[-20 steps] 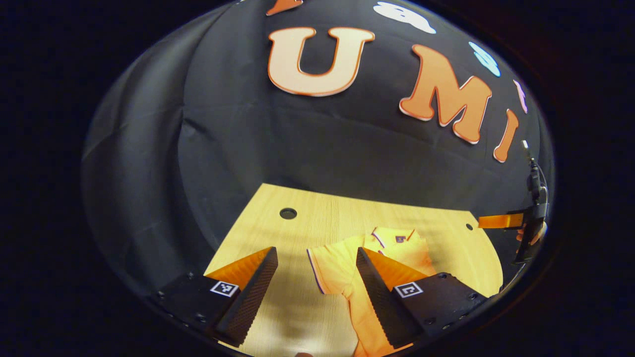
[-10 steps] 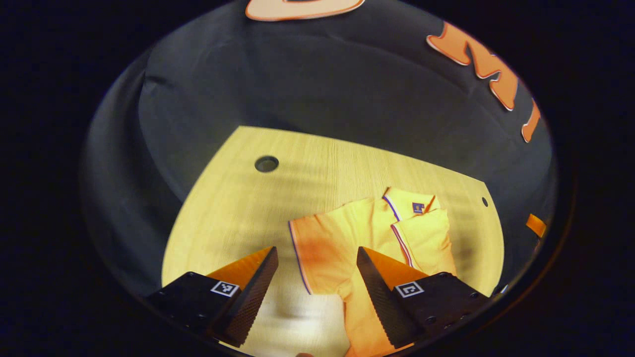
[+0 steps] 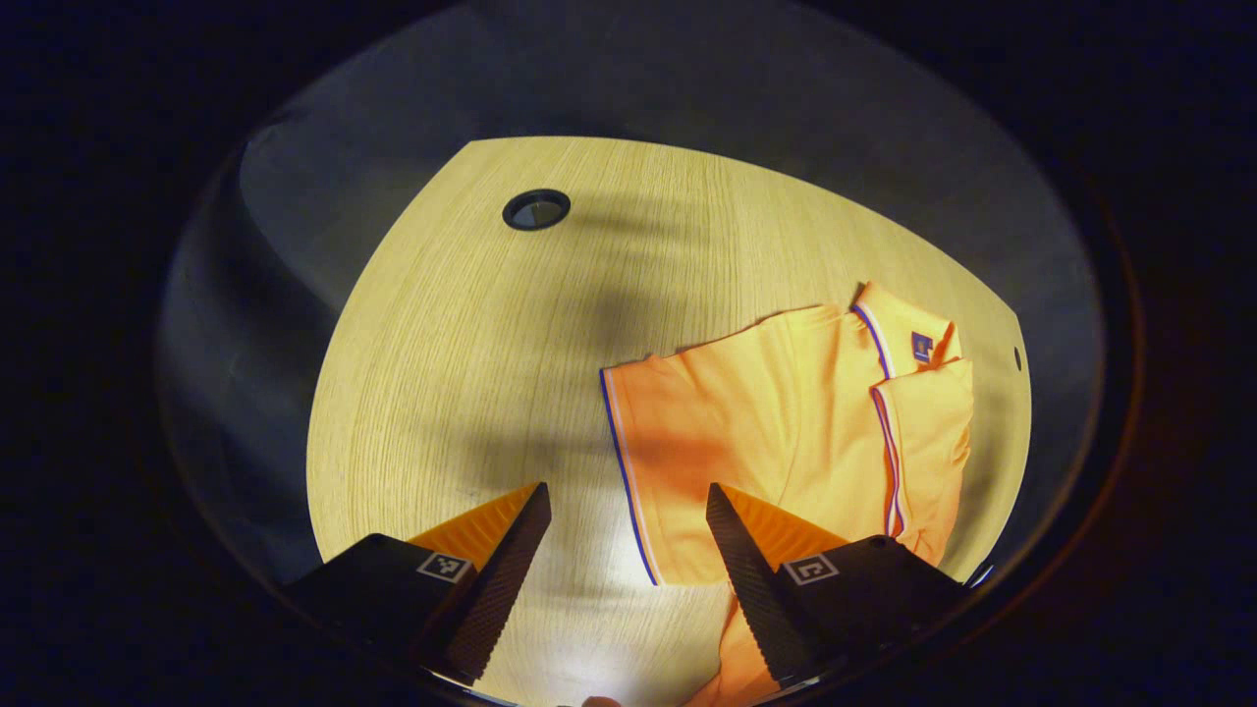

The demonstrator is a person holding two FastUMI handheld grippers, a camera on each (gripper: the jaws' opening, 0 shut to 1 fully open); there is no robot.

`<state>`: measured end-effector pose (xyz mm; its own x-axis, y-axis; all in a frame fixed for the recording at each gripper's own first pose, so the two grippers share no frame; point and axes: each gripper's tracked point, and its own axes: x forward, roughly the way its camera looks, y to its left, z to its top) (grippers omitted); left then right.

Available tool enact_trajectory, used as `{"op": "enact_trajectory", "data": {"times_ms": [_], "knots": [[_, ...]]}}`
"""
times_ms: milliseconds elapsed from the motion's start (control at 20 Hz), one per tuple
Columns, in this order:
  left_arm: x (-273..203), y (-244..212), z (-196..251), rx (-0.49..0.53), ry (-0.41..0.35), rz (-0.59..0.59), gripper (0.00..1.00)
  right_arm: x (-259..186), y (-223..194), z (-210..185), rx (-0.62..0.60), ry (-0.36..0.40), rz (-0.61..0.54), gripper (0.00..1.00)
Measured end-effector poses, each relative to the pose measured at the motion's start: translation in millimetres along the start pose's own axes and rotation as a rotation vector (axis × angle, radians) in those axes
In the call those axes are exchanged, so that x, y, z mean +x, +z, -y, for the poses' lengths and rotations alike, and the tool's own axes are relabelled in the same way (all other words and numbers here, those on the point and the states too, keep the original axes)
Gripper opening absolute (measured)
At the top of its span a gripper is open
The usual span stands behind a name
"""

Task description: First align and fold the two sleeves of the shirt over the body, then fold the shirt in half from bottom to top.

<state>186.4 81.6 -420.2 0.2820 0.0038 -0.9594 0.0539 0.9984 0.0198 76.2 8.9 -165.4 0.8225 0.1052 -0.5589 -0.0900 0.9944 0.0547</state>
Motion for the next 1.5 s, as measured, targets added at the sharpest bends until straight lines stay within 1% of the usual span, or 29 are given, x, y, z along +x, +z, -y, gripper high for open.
{"op": "enact_trajectory", "data": {"times_ms": [100, 150, 200, 300, 350, 400, 550, 700, 750, 800, 900, 950, 1100, 1300, 1400, 1500], "knots": [[10, -3, -7, -0.007, 0.03, -0.022, 0.99, 2, -3, -3, 0.003, 0.015, -0.013, 0.99], [13, -6, -13, -0.007, 0.058, -0.04, 0.99, 3, -5, -2, 0.001, 0.014, -0.021, 0.99], [13, -3, -12, 0.002, 0.058, -0.029, 0.97, 4, -6, -1, -0.001, 0.016, -0.028, 0.99], [15, -7, -12, 0.021, 0.07, -0.048, 0.95, 7, -9, -3, 0.0, 0.026, -0.037, 0.99], [17, -6, -12, 0.017, 0.072, -0.049, 0.97, 8, -10, -4, 0.002, 0.031, -0.044, 0.99], [15, -7, -10, 0.018, 0.069, -0.049, 0.94, 9, -11, -5, 0.004, 0.034, -0.049, 0.99], [17, -6, -7, 0.003, 0.067, -0.042, 0.93, 10, -11, -9, 0.013, 0.049, -0.057, 0.99], [15, -7, 0, -0.037, 0.046, -0.03, 0.23, 10, -11, -10, 0.021, 0.054, -0.062, 0.99], [14, -9, 2, -0.044, 0.046, -0.036, 0.15, 10, -11, -9, 0.014, 0.048, -0.063, 0.99], [13, -15, 5, -0.027, 0.032, -0.062, 0.11, 9, -11, -9, 0.006, 0.044, -0.063, 0.99], [9, -23, 15, 0.0, 0.02, -0.097, 0.11, 5, -7, -11, 0.0, 0.051, -0.058, 0.99], [7, -24, 18, 0.011, 0.021, -0.095, 0.11, 4, -6, -11, 0.001, 0.053, -0.054, 0.99], [-11, -14, 22, 0.025, 0.034, -0.046, 0.11, -1, -2, -11, 0.006, 0.057, -0.043, 0.99], [-39, 5, 32, 0.071, 0.067, 0.024, 0.11, -8, 3, -11, 0.007, 0.065, -0.026, 0.99], [-54, 15, 48, 0.084, 0.052, 0.052, 0.11, -12, 4, -10, 0.004, 0.065, -0.016, 0.99], [-69, 22, 72, 0.106, 0.02, 0.074, 0.11, -15, 5, -7, 0.001, 0.062, -0.009, 0.99]]}}
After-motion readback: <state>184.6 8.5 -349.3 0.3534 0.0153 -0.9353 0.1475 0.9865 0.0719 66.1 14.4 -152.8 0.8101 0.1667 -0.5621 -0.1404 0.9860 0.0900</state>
